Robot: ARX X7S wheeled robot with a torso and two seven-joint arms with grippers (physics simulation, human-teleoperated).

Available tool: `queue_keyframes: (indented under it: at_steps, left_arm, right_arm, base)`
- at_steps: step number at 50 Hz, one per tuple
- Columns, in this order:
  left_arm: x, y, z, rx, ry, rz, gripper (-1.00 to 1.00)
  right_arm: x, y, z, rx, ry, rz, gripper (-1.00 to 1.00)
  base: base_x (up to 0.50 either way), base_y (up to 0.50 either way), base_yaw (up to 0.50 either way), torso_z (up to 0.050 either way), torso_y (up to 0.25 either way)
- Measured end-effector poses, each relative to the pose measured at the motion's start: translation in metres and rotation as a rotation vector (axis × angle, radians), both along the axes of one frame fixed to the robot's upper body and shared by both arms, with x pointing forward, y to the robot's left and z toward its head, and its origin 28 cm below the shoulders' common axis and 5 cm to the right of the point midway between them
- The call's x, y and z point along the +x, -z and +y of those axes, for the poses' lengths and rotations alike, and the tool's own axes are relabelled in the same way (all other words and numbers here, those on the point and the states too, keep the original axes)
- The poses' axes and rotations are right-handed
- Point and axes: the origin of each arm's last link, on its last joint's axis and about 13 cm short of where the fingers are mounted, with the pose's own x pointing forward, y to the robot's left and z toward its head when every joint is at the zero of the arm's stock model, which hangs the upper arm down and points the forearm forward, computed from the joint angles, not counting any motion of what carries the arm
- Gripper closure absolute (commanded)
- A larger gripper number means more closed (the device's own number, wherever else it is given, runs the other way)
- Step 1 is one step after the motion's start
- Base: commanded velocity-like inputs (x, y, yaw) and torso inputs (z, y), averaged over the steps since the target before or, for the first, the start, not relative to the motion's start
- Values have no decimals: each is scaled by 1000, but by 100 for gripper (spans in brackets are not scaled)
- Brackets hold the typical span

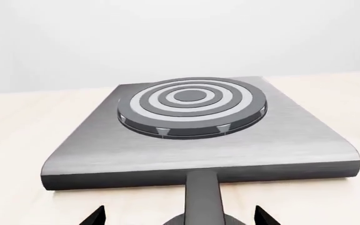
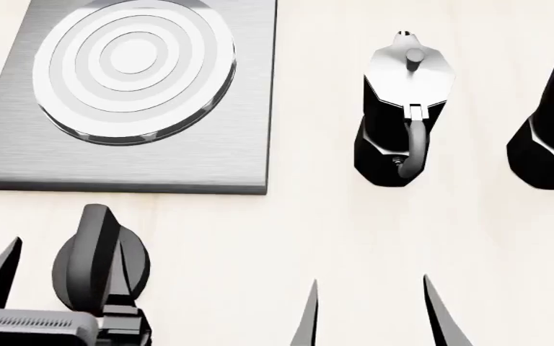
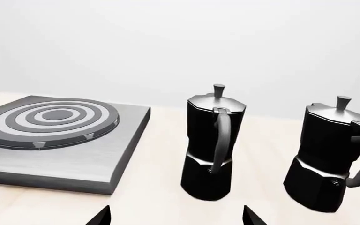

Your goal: Turn off the stove.

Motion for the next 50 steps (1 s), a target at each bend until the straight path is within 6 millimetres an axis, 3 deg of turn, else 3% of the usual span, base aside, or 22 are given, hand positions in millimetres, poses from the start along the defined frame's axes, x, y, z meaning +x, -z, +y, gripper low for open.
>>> queue_keyframes:
  at_steps: [50]
  left_arm:
    - [7, 8, 4, -5, -60, 47, -100]
  right_arm:
    - [0, 1, 0, 0, -8, 2, -100]
  base:
    - [0, 0, 0, 0, 0]
